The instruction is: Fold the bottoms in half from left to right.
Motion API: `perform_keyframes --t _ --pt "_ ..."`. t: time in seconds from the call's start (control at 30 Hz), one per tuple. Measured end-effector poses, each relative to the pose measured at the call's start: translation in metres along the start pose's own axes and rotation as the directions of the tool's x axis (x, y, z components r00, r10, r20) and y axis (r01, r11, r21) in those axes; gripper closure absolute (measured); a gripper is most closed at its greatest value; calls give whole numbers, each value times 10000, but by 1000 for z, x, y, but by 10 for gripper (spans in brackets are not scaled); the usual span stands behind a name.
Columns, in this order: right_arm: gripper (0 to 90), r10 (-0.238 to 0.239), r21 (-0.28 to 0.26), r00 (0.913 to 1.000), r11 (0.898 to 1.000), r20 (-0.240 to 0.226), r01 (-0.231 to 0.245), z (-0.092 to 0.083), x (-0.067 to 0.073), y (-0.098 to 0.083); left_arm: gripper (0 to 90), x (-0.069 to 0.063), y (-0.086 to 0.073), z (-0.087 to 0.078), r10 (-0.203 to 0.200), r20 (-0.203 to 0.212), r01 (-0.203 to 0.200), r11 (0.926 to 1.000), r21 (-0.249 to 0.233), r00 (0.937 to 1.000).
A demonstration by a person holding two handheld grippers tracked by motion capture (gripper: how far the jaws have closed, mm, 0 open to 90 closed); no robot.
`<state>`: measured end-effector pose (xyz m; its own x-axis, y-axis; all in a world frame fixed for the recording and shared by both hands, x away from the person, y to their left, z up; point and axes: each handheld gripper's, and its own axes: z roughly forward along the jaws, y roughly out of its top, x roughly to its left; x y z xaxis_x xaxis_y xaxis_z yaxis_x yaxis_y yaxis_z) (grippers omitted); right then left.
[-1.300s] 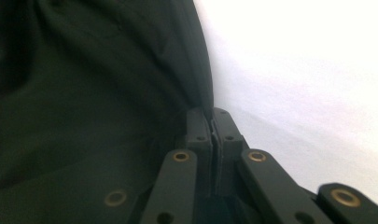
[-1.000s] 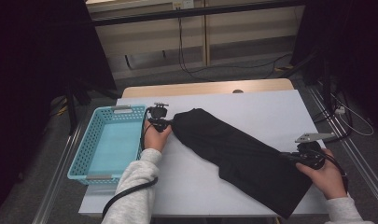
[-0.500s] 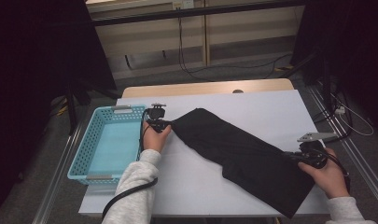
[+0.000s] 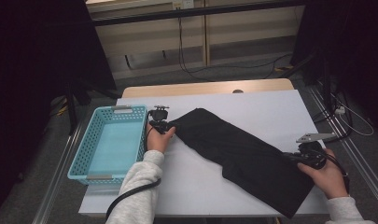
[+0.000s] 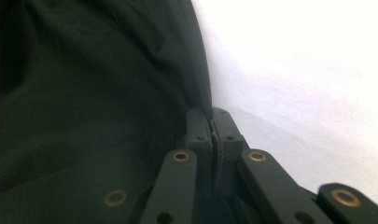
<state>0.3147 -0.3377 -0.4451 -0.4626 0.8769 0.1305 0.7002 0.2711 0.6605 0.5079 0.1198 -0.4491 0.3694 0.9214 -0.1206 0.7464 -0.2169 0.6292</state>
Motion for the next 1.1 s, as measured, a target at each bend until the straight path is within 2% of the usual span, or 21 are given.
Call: perform_keyframes --t 0.07,0.13,0.33,0.37,0.47,0.57,0.67,0.77,0.8,0.87,0.93,1.1 --pt "879 -9 -11 10000 10000 9 9 0 0 0 393 2 0 0 -332 274 334 9994 -78 9991" --pt "878 3 -9 10000 10000 3 -3 0 0 0 487 3 1 -1 -318 225 319 9995 -39 9992" --pt "877 79 -46 10000 10000 -56 -79 0 0 0 628 0 0 0 -388 417 391 9992 -59 9984" --pt "877 73 -51 10000 10000 -50 -73 -1 0 0 650 -1 0 0 -314 556 313 9995 30 9980" --pt "876 47 -69 10000 10000 -48 -48 -1 0 0 764 -5 0 2 -614 977 609 9981 84 9933" --pt "873 119 -113 9999 9999 -66 -120 -1 -1 0 843 -7 2 1 -629 1030 614 9980 169 9927" --pt "869 110 -192 9999 9998 32 -110 -2 -1 0 863 -6 5 -3 -674 826 655 9975 263 9943" --pt "821 -48 -375 9993 9993 374 62 -6 -1 0 879 1 8 -12 -848 713 848 9964 36 9938" --pt "785 -53 -453 9984 9989 564 78 -8 -1 0 883 3 9 -15 -973 710 977 9952 -33 9927" --pt "772 34 -490 9977 9988 680 0 -12 -3 0 885 5 12 -20 -1066 667 1078 9941 -151 9921" --pt "734 156 -562 9973 9984 723 -116 -15 -5 -2 886 6 13 -24 -951 638 960 9953 -105 9934" --pt "733 273 -524 9962 9984 833 -229 -22 -7 -6 887 6 16 -31 -885 421 897 9956 -266 9952"
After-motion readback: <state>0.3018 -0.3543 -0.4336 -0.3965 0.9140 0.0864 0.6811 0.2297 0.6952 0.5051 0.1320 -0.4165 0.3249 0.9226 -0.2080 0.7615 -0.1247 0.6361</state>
